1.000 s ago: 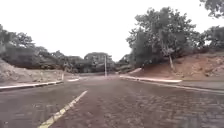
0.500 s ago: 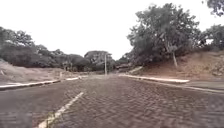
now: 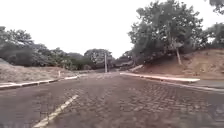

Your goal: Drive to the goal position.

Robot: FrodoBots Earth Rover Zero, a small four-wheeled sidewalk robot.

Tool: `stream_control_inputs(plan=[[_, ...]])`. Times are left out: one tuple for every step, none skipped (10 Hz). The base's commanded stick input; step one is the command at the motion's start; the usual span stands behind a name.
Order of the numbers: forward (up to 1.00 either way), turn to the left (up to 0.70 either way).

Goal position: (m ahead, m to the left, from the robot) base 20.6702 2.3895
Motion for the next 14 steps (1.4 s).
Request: stream_control_inputs(plan=[[1.00,0.00],[1.00,0.00],[1.00,0.00],[1.00,0.00],[1.00,0.00],[1.00,0.00],[1.00,0.00],[1.00,0.00],[1.00,0.00],[1.00,0.00],[1.00,0.00],[1.00,0.00],[1.00,0.00],[1.00,0.00]])
